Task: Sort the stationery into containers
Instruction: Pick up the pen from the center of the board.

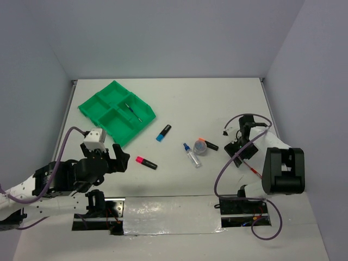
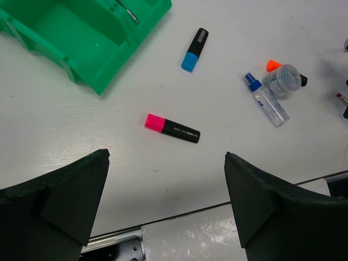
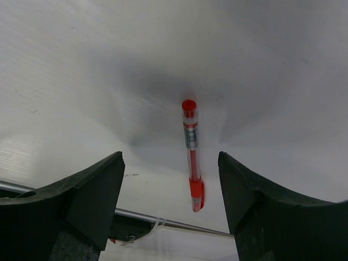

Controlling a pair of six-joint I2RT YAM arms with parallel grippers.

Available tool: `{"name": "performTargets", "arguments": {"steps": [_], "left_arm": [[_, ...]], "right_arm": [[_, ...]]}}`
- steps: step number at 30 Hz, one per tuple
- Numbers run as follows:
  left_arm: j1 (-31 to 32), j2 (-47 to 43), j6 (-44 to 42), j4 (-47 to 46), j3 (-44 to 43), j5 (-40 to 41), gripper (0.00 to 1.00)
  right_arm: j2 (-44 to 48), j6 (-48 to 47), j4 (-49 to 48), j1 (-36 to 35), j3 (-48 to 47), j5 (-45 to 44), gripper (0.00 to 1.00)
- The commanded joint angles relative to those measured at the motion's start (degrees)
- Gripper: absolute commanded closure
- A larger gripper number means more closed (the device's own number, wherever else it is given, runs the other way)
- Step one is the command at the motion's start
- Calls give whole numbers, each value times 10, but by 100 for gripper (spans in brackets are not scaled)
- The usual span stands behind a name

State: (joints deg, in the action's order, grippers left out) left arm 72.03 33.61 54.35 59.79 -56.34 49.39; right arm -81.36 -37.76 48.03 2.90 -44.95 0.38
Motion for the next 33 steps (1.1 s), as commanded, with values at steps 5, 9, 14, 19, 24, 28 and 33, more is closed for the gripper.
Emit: {"name": "performTargets", "arguments": {"steps": [5,9,14,19,24,28,33], "left_arm": [[10,3,16,13,-14,26,1],[10,3,14,13,-15,26,1],[11,1,3,3,-14,21,1],[10,0,-5,-1,-16,19,1],[10,-5,-6,2,-20,25,1],[10,-7,-11,-6,-16,23,1],[10,1,-8,0,-18,24,1]], "right_arm": [[-72,-26,7,21,-35,-8,31],[-102,-35,-3,25,-39,-6,47],[-114,-45,-39,24,-40,15,65],[-122,-39,-63,21,-40,30,76],[-145,-30,-51,4,-76,30,92],[-161,-8,-27,-8,-125,71,100],[-172,60,14,-11,-215,110,100]]}}
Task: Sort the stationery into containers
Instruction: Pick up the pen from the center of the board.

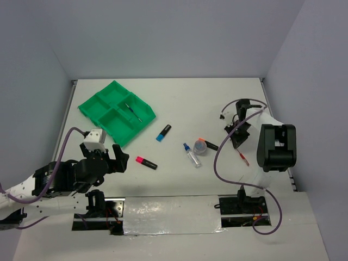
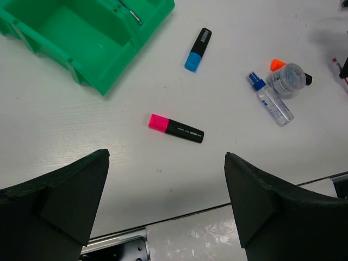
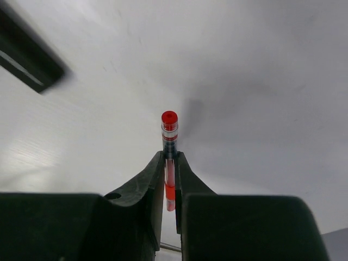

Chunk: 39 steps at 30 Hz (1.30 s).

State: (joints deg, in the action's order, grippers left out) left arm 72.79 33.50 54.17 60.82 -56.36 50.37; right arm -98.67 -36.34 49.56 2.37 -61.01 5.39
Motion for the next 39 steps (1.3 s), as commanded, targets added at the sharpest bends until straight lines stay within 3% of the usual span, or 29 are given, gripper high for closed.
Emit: {"name": "performTargets", "arguments": {"steps": [1,5,14,23,31,35,39], "left_arm": [[3,2,-7,-11,-18,14,1],[2,4,-4,-8,-18,17,1],[2,16,-4,-10,-21,17,1],[2,23,8,-2,-23,28,1],[2,43,-2,-25,-34,19,1],[3,61,-9,-60,-31,14,1],[2,77,-74,-228,-11,-5,1]], "right_arm": [[1,72,11,-5,-84,64,100],[27,125,26,-6,-133,74,100],[58,185,18,-5,-142,120,100],[111,253,-20,-7,-166,247,100],[238,502,-216,-14,-19,285,100],[326,649,-324,-38,58,242,100],[418,824,-423,-65,146,167,100]]}}
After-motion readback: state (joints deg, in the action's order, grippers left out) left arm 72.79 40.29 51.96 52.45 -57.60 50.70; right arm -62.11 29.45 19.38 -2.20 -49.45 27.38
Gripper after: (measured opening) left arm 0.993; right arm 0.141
